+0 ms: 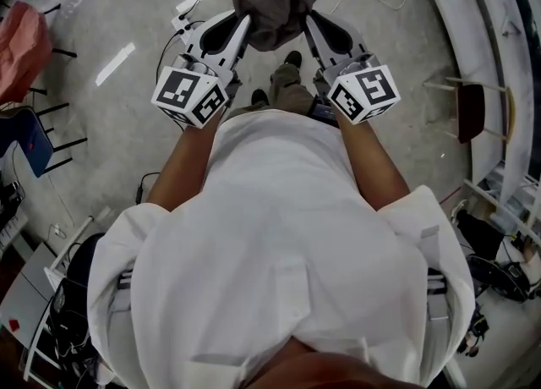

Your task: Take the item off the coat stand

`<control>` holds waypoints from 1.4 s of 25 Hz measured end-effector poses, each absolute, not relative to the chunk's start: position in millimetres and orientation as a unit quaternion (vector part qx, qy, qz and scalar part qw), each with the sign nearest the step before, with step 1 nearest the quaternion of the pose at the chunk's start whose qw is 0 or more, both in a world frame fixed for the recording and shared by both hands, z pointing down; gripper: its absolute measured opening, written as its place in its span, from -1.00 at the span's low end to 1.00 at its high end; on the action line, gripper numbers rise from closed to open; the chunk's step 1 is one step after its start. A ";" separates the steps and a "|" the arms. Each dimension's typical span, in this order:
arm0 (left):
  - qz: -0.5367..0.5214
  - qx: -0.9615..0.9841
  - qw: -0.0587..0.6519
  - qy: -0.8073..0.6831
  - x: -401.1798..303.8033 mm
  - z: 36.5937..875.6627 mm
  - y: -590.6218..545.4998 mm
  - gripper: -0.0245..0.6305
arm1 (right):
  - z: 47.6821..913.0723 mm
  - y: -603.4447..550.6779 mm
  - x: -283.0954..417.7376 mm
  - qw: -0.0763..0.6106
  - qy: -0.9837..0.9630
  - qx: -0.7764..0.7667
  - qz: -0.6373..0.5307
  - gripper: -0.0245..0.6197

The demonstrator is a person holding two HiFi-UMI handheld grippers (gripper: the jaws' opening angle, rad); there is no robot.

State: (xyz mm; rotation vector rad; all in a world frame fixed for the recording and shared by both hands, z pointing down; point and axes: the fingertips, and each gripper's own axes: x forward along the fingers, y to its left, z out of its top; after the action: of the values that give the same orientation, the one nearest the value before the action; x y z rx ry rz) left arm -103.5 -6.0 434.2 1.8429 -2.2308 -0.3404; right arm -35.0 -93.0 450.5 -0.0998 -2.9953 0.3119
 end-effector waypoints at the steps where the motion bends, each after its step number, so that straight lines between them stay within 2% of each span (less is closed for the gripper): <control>1: -0.116 0.630 0.115 -0.760 -101.4 435.0 -6.7 -0.78 | 450.4 -93.1 -33.2 0.065 -0.992 -0.032 0.101 -0.84; 16: -0.123 0.645 0.128 -0.743 -91.9 430.5 -21.8 -0.78 | 440.6 -105.1 -25.6 0.058 -0.993 -0.045 0.091 -0.84; 30: -0.123 0.671 0.147 -0.716 -55.5 429.8 -45.0 -0.78 | 437.6 -130.4 10.5 0.051 -0.994 -0.024 0.099 -0.84; 35: -0.133 0.687 0.158 -0.696 -22.6 430.0 -61.4 -0.78 | 438.9 -144.1 49.8 0.046 -0.993 0.003 0.105 -0.84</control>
State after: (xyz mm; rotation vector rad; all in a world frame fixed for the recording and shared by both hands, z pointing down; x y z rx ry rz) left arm -22.6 -61.4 430.0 1.9663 -1.9914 -0.3801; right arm 49.8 -144.1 438.9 0.0083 -3.0321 0.3194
